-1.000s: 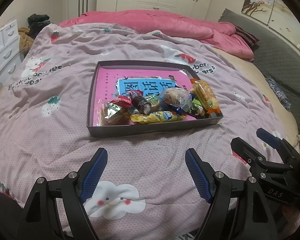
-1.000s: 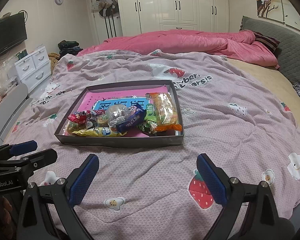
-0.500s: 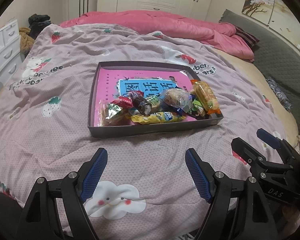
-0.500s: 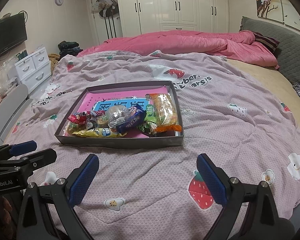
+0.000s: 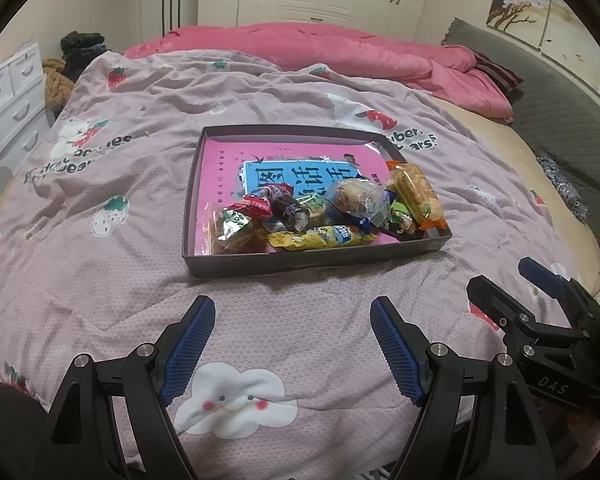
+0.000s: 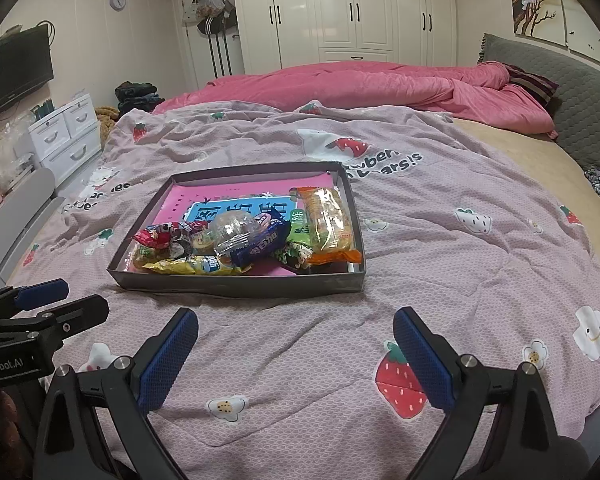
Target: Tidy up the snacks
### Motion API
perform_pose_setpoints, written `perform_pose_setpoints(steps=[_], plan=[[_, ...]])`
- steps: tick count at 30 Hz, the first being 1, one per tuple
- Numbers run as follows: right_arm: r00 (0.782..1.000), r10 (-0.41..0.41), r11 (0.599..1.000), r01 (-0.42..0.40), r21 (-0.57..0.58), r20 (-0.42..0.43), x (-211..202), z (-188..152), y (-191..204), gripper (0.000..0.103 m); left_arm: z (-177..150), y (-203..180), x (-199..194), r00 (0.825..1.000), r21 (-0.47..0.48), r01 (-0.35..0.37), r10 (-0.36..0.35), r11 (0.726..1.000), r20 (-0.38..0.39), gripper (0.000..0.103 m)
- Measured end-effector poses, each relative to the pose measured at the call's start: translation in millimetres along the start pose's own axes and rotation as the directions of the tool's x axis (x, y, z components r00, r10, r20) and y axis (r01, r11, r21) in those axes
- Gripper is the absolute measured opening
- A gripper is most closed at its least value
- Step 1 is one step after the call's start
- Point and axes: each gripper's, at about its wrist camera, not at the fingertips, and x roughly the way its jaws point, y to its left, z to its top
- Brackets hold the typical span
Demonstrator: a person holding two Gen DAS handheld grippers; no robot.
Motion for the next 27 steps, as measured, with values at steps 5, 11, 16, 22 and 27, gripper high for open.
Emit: perform_pose_setpoints(steps=[5,11,16,22,27], plan=[[1.0,0.003,1.0,-0.003,0.002,0.001,0.0,0.3,-1.3,0.099,0.8,-0.8,-1.3,1.0,-0.001,0.0,0.0,1.0,0.005,0.081],[1.0,0.013,1.0,-0.013,0.003,0.009,-1.0,0.7,-2.6,0.099,1.3,-1.5,-1.5,1.0,-0.004,-0.011,0.011,1.0,0.004,0.081],[1.0,0.011,1.0,-0.011,0.003,0.01,-0.9,0.5,-2.8,0.099,1.1,-1.6,-0.3,1.0,-0.01,-0.029,0.029,1.0,-0.001,0.081],[1.0,0.004,1.0,-0.004,0.004,0.011,1.0,2.0,-5.4,0.099,0.8,-2.3,2.4,1.0,-0.011,-0.021,0.021,1.0,-0.007,0.081],[1.0,-0.003,1.0,0.003,0.01,0.016,7.5,4.6,-12.5,0.099,3.1,3.9,5.4,1.0,-0.03,-0.012,0.013,0.999,0.016,0.081]])
